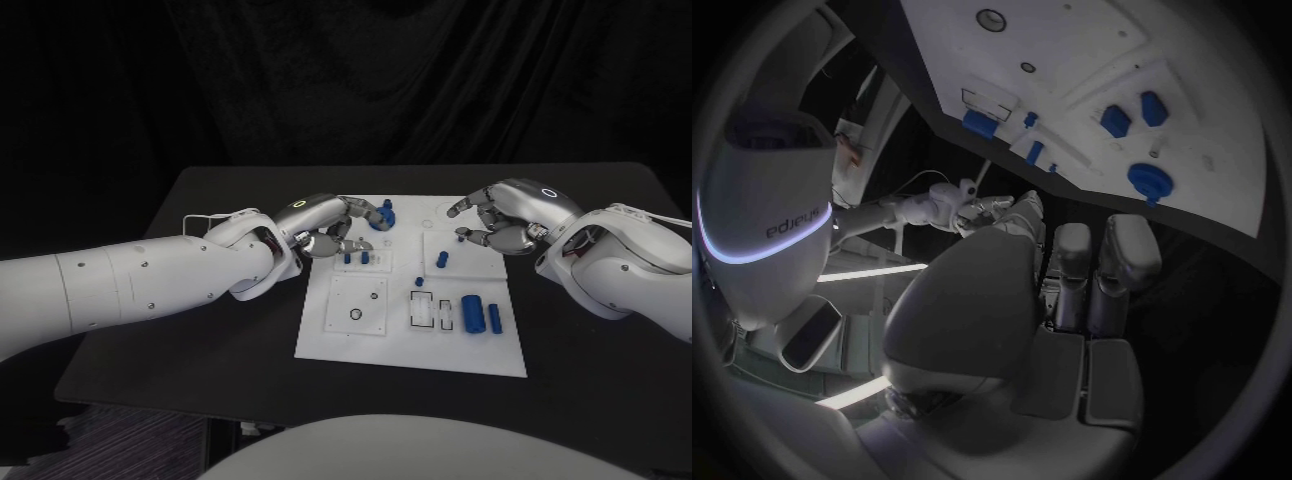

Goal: Assemble the parts on the task board

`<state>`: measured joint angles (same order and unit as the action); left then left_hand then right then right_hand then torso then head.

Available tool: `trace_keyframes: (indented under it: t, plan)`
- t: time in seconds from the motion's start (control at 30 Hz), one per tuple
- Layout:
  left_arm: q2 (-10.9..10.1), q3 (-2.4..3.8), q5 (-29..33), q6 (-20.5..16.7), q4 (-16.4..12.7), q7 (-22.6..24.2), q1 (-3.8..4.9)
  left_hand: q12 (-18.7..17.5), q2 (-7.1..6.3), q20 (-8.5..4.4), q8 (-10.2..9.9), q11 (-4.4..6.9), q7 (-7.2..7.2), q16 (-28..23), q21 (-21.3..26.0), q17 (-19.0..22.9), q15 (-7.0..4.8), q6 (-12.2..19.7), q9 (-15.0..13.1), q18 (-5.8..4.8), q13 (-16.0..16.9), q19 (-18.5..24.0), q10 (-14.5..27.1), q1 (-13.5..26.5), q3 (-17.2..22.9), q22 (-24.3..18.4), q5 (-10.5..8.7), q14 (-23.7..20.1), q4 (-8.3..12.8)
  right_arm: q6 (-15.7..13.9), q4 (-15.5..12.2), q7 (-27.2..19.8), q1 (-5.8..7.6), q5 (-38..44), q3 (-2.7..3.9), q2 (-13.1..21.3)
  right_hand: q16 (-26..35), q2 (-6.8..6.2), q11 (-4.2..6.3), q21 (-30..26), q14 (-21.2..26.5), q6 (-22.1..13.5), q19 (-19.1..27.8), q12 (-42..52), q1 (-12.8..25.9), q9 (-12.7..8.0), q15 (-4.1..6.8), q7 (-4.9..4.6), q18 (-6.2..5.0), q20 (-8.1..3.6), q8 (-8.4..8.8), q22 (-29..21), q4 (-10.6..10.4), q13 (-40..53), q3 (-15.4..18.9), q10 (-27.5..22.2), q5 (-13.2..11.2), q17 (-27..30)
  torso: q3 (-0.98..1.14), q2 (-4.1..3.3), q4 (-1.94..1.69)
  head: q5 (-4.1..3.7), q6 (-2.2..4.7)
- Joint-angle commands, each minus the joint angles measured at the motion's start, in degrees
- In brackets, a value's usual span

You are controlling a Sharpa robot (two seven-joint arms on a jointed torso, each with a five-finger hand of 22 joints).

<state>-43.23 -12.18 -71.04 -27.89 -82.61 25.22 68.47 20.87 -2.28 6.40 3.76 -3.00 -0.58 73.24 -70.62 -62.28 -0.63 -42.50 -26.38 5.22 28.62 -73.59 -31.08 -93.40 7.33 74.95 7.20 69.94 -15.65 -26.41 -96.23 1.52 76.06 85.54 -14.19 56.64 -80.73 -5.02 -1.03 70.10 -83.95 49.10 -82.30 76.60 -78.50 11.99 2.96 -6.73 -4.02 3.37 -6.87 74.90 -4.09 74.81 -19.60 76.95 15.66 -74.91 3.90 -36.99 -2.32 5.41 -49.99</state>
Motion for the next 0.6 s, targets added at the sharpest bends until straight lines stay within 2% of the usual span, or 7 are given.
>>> trace_keyframes:
  t: [0.03, 0.17, 0.3, 0.4, 0.5, 0.53, 0.6]
  plan:
    - [2.3, 0.06, -15.5, 3.7, 0.6, 0.3, 0.17, 1.0, -0.48, -0.07, 0.1, 0.04, -1.61, 1.2, -1.6, -1.0, -0.21, -0.7, 2.1, -0.73, -2.0, -2.1, -1.3, 0.6, -0.4, 9.1, 2.05, 2.3, 0.7, -0.5, 0.2, 0.1, 0.15, 0.1, 0.03, 1.2, 0.2, 0.07, -0.03, -0.3, -1.8, 0.4, 0.2, 0.0, -0.4, -0.1, -0.23, -0.13, -0.33, 0.15, -0.32, 9.3, 0.4, 0.1, -0.1, -0.2, 0.1, -0.4, -0.09, -0.13, -0.22, -0.55, -0.01]
    - [4.6, 0.07, -19.6, 5.6, 1.5, -1.4, 0.20, 1.9, -0.63, -0.18, 0.5, -0.28, -1.38, 2.2, -2.0, -2.0, -0.07, -2.3, 3.2, -0.82, -3.3, -2.7, -2.6, 0.2, 0.2, 9.2, 4.48, 3.4, 1.6, -0.3, 0.1, 0.8, 0.25, 0.1, 0.03, 2.6, 0.3, 0.18, -0.02, -0.2, -1.8, 0.4, 0.2, 0.0, -0.3, -0.1, -0.22, -0.13, -0.32, 0.14, -0.33, 9.3, 0.2, 0.1, 0.0, -0.2, 0.1, -0.4, -0.30, -0.20, -0.48, -1.34, -0.01]
    - [7.2, 0.07, -21.7, 7.7, 2.7, -2.6, 0.23, 2.1, -0.92, -0.31, 0.7, -0.70, -1.00, 3.9, -2.0, -3.6, 0.25, -3.4, 4.4, -0.85, -4.9, -3.0, -3.4, -0.1, 1.3, 9.3, 6.99, 4.9, 2.7, -0.4, -0.2, 1.6, 0.39, 0.1, 0.02, 4.0, 0.2, 0.28, 0.01, 0.0, -1.8, 0.4, 0.1, 0.1, -0.1, -0.1, -0.21, -0.07, -0.27, 0.14, -0.32, 9.4, 0.0, 0.2, 0.0, -0.1, 0.1, -0.5, -0.20, -0.14, -0.08, -1.40, -0.01]
    - [8.8, 0.08, -22.4, 8.9, 3.8, -3.3, 0.24, 2.3, -0.91, -0.34, 0.7, -0.81, -0.89, 4.1, -2.0, -3.6, 0.34, -3.9, 4.8, -0.86, -5.5, -3.1, -4.2, 0.2, 1.8, 9.3, 7.60, 4.9, 2.8, -0.3, -0.3, 2.0, 0.56, 0.1, 0.02, 4.7, 0.2, 0.35, 0.07, 0.3, -1.8, 0.4, 0.0, 0.3, 0.1, -0.2, -0.18, 0.01, -0.21, 0.13, -0.34, 9.5, -0.2, 0.4, 0.1, 0.2, 0.1, -0.5, -0.31, -0.07, -0.02, -1.25, -0.01]
    - [10.6, 0.08, -22.8, 9.7, 5.2, -3.9, 0.24, 2.6, -1.29, -0.34, 0.7, -0.80, -0.68, 4.4, -1.9, -3.6, 0.35, -4.3, 5.5, -0.85, -6.2, -3.2, -5.6, 1.2, 2.0, 9.3, 7.30, 5.0, 2.5, -0.4, -0.4, 2.4, 0.69, 0.1, 0.02, 5.3, 0.1, 0.40, 0.16, 0.6, -1.9, 0.6, -0.1, 0.7, 0.2, -0.2, -0.11, 0.11, -0.15, 0.09, -0.44, 9.6, -0.4, 0.8, 0.1, 0.6, 0.1, -0.7, -0.14, -0.25, 0.35, -0.64, -0.01]
    - [11.2, 0.08, -22.9, 9.9, 5.8, -4.1, 0.23, 2.8, -1.30, -0.34, 0.6, -0.88, -0.66, 4.4, -1.8, -3.6, 0.37, -4.3, 5.6, -0.84, -6.2, -3.2, -5.9, 1.4, 2.0, 9.2, 7.29, 5.0, 2.4, -0.4, -0.5, 2.4, 0.72, 0.1, 0.02, 5.5, 0.1, 0.41, 0.16, 0.6, -1.9, 0.6, -0.1, 0.7, 0.2, -0.2, -0.11, 0.12, -0.15, 0.09, -0.45, 9.6, -0.4, 0.8, 0.1, 0.6, 0.1, -0.7, 0.01, -0.28, 0.42, -0.58, -0.01]
    - [12.2, 0.08, -23.0, 10.0, 6.7, -4.4, 0.22, 3.7, -1.30, -0.33, 0.7, -1.08, -0.41, 4.8, -2.0, -3.9, 0.49, -4.9, 6.0, -0.89, -6.1, -3.4, -7.2, 1.8, 2.4, 9.3, 7.70, 5.3, 2.4, -0.4, -0.6, 2.5, 0.77, 0.1, 0.02, 5.7, 0.0, 0.47, 0.22, 0.8, -1.9, 0.7, -0.2, 0.9, 0.3, -0.2, -0.06, 0.17, -0.13, 0.06, -0.50, 9.6, -0.5, 1.0, 0.2, 0.8, 0.2, -0.7, 0.10, -0.29, 0.45, -0.69, -0.01]
